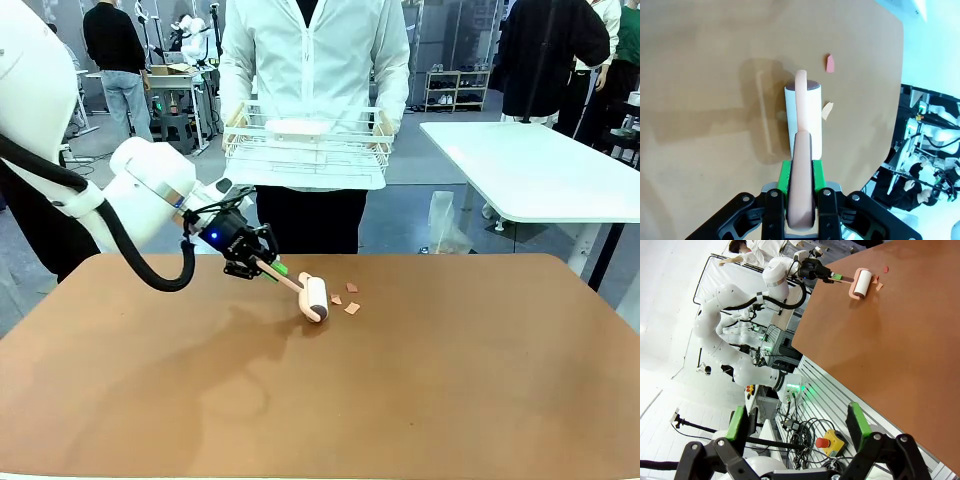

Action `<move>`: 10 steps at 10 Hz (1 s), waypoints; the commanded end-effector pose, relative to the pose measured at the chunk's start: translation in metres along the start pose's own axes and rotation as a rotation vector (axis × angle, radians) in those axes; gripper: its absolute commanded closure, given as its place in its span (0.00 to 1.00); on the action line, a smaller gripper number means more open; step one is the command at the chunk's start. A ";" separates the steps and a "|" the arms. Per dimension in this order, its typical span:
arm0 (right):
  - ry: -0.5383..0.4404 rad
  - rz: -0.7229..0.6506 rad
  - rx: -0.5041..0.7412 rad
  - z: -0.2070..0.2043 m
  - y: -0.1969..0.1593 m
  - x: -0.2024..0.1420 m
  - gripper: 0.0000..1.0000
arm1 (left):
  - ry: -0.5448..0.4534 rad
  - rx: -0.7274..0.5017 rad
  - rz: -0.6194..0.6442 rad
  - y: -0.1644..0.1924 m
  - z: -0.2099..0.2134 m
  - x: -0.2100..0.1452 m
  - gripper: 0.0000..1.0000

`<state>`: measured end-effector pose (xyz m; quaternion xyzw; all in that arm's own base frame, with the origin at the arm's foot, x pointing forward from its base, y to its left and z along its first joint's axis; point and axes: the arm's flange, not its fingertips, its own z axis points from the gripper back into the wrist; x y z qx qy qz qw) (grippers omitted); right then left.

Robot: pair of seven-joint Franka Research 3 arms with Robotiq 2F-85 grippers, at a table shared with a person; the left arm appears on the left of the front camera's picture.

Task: Clean the table.
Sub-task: Clean the table with the Lint Roller when the human lifts the Dish drying rack.

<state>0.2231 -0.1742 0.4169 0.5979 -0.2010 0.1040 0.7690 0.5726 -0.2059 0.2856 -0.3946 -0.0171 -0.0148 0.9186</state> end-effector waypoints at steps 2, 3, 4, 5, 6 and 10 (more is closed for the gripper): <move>-0.005 0.013 0.005 0.001 0.003 0.000 0.00 | -0.004 -0.003 -0.033 -0.011 -0.039 0.002 0.79; -0.005 0.013 0.005 0.001 0.003 0.000 0.00 | 0.004 -0.014 -0.032 -0.018 -0.056 0.002 0.79; -0.005 0.013 0.005 0.001 0.003 0.000 0.00 | 0.010 -0.020 -0.038 -0.024 -0.067 0.002 0.79; -0.005 0.013 0.005 0.001 0.003 0.000 0.00 | 0.015 -0.027 -0.041 -0.032 -0.079 0.003 0.79; -0.005 0.013 0.005 0.001 0.003 0.000 0.00 | 0.033 -0.035 -0.044 -0.040 -0.090 0.004 0.79; -0.005 0.013 0.005 0.001 0.003 0.000 0.00 | 0.065 -0.050 -0.076 -0.068 -0.122 0.009 0.79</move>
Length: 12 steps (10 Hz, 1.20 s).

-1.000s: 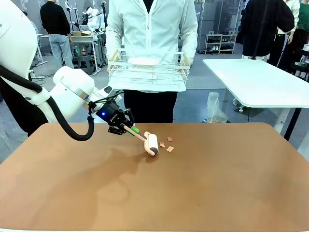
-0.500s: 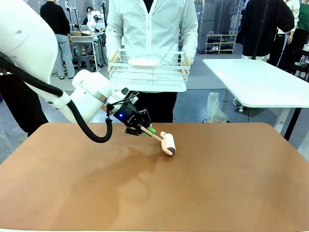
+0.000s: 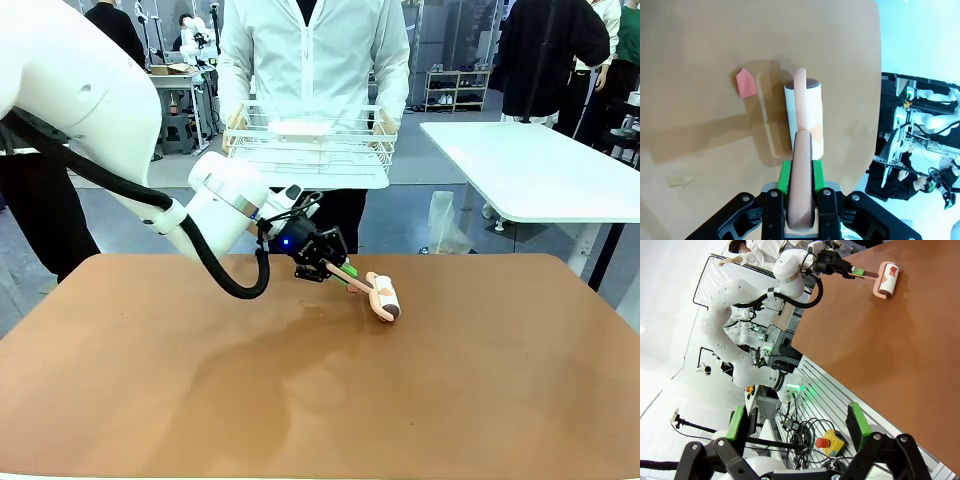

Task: Clean the table.
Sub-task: Clean the table with the Lint Roller when the human lifts the Dish drying rack.

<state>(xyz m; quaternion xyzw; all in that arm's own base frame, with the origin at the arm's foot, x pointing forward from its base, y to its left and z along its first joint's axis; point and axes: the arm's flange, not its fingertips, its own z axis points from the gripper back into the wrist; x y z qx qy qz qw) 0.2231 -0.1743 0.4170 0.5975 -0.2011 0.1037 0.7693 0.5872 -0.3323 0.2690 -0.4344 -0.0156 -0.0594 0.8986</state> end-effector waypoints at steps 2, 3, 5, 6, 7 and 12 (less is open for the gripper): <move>-0.005 0.013 0.006 0.001 0.003 0.000 0.00 | 0.015 0.046 0.004 0.003 -0.009 -0.003 0.79; -0.005 0.013 0.006 0.001 0.003 0.000 0.00 | 0.018 0.035 0.013 0.002 -0.002 -0.005 0.79; -0.005 0.013 0.006 0.001 0.003 0.000 0.00 | 0.014 0.005 -0.003 -0.014 0.020 -0.010 0.79; -0.005 0.013 0.006 0.001 0.003 0.000 0.00 | -0.013 -0.009 -0.024 -0.026 0.037 -0.012 0.79; -0.005 0.013 0.006 0.001 0.003 0.000 0.00 | -0.015 -0.063 -0.022 -0.036 0.057 -0.014 0.79; -0.005 0.013 0.006 0.001 0.003 0.000 0.00 | 0.006 -0.027 0.033 -0.003 0.190 -0.022 0.79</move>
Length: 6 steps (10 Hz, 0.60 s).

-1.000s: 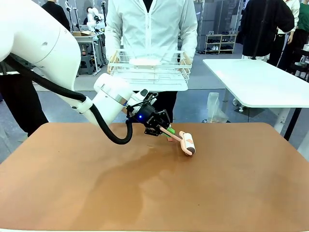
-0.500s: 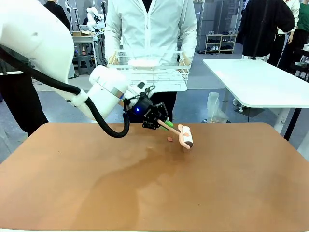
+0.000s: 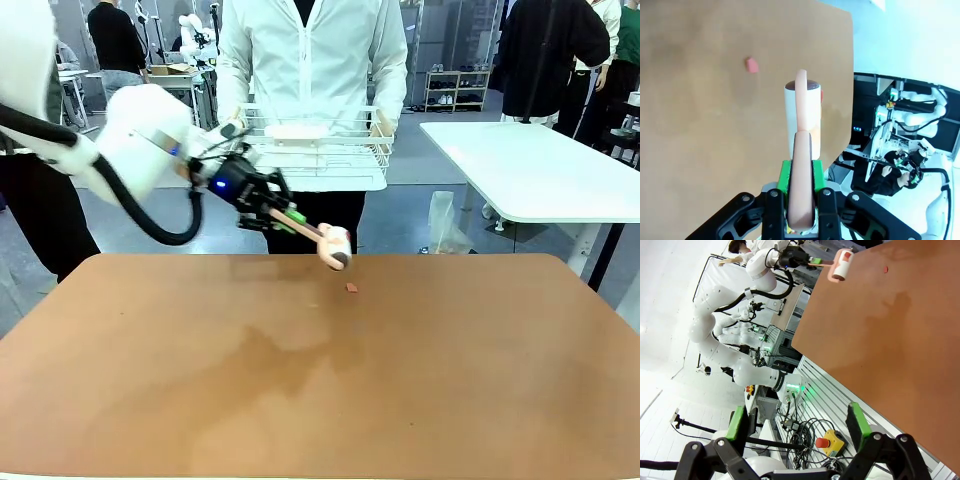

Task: Clean the table.
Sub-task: Clean the table with the Lint Roller when the human lifts the Dish drying rack.

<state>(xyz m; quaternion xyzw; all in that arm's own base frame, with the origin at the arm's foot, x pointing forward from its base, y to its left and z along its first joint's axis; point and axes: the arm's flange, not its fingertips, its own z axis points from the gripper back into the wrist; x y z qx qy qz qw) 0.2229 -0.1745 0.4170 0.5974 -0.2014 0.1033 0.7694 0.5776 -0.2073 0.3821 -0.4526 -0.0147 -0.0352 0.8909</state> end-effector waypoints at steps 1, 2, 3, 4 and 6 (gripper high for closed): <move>-0.004 0.013 0.006 0.000 0.003 0.000 0.00 | -0.010 0.005 -0.016 0.029 0.062 -0.006 0.79; -0.004 0.013 0.006 0.000 0.003 0.000 0.00 | -0.002 0.017 -0.021 0.047 0.087 -0.003 0.79; -0.004 0.013 0.006 0.000 0.003 0.000 0.00 | -0.015 0.033 -0.029 0.061 0.103 0.000 0.79; -0.004 0.013 0.006 0.000 0.003 0.000 0.00 | -0.020 0.045 -0.009 0.073 0.112 0.004 0.79; -0.004 0.013 0.006 0.000 0.003 0.000 0.00 | -0.022 0.039 0.001 0.082 0.111 0.010 0.79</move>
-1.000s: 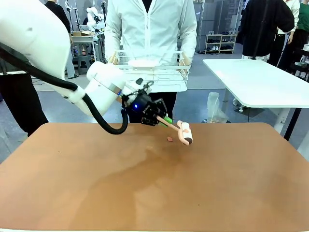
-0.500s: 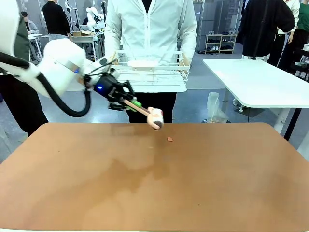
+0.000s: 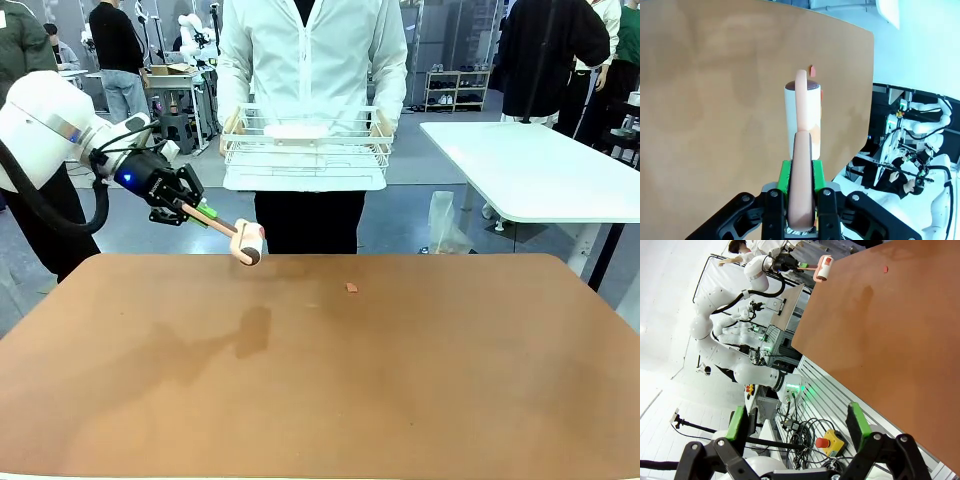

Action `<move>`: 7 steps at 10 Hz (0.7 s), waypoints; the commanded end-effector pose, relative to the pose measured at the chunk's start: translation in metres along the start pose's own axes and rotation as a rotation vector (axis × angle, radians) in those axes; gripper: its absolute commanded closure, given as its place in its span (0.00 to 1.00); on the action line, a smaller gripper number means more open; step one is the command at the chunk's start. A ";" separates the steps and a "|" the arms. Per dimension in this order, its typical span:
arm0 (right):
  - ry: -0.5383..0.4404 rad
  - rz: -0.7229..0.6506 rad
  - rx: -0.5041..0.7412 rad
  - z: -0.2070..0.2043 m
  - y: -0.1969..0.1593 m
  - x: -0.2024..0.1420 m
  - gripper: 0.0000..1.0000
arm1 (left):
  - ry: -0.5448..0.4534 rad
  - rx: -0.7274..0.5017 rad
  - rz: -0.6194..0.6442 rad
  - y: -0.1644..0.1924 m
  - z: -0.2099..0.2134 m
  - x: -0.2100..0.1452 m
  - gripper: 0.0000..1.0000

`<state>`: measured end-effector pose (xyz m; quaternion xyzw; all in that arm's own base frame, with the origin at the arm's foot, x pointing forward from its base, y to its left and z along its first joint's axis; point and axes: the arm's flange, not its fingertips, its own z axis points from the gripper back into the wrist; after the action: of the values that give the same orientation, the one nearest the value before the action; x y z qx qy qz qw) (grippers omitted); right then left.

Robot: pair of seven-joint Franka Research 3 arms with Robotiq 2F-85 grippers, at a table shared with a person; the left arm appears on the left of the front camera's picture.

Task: Clean the table.
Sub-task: Clean the table with the Lint Roller when the human lifts the Dish drying rack.

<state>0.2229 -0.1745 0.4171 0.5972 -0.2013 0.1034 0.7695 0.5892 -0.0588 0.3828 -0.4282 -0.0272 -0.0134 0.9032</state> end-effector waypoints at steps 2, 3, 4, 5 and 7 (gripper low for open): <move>-0.004 0.013 0.007 0.001 0.003 0.000 0.00 | 0.000 0.000 0.000 0.000 0.000 0.000 0.79; -0.004 0.013 0.007 0.001 0.003 0.000 0.00 | 0.000 0.000 0.000 0.000 0.000 0.000 0.79; -0.004 0.013 0.007 0.001 0.003 0.000 0.00 | 0.000 0.000 0.000 0.000 0.000 0.000 0.79; -0.004 0.013 0.007 0.001 0.003 0.000 0.00 | 0.000 0.000 0.000 0.000 0.000 0.000 0.79; -0.004 0.013 0.007 0.001 0.003 0.000 0.00 | 0.005 -0.002 0.002 0.002 -0.003 0.002 0.79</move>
<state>0.2229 -0.1745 0.4170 0.5973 -0.2012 0.1034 0.7695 0.5916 -0.0598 0.3791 -0.4290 -0.0242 -0.0135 0.9029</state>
